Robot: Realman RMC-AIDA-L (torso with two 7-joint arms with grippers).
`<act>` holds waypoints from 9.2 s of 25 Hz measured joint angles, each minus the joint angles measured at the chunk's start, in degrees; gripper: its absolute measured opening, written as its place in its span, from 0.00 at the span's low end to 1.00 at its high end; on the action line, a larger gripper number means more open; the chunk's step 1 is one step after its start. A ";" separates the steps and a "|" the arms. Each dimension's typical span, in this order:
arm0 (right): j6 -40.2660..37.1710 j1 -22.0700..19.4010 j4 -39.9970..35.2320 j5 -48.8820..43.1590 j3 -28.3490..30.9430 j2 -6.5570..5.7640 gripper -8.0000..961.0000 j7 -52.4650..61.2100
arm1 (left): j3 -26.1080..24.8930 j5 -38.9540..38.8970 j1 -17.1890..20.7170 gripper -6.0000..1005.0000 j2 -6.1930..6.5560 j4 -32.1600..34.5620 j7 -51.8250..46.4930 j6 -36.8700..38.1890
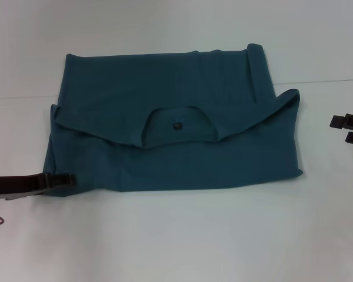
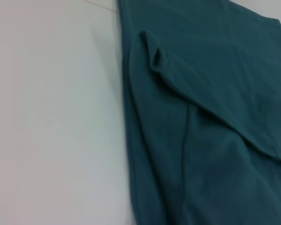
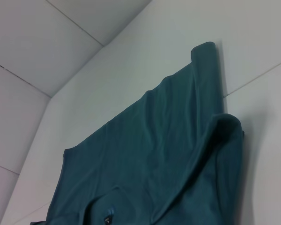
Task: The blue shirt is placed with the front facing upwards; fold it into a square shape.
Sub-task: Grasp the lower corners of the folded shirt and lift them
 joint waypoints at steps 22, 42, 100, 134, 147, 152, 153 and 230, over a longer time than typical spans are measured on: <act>0.35 0.00 0.20 0.00 0.00 -0.09 0.87 0.07 | 0.44 -0.77 -2.84 0.57 1.52 5.55 1.06 -3.47; -0.40 -0.72 0.33 0.11 0.45 -0.04 0.87 0.14 | 0.60 -0.56 -1.71 0.04 1.66 -0.29 2.82 1.20; 4.55 13.57 -2.52 -27.28 -12.08 4.01 0.96 19.62 | 0.59 -0.81 0.24 0.04 1.34 -4.19 5.03 5.24; 0.12 8.39 -8.78 -23.66 -11.41 6.16 0.20 15.86 | -4.60 -1.80 0.57 0.04 2.46 -4.49 8.44 12.18; -10.23 2.51 -11.87 -19.86 -8.63 5.47 0.01 10.38 | -7.13 -2.25 4.61 0.04 2.82 -7.91 10.31 21.25; -14.03 -0.20 -12.15 -18.54 -5.92 5.54 0.01 7.09 | -7.29 -2.58 6.93 0.04 2.04 -10.50 10.91 25.60; -14.43 -0.90 -12.15 -18.36 -5.74 5.50 0.01 6.30 | -7.41 -2.68 7.26 0.04 1.82 -10.94 10.91 26.31; -29.09 -16.12 -11.77 -20.44 6.19 6.67 0.01 -2.82 | -14.25 -2.93 18.16 0.04 -1.51 -18.63 13.20 46.39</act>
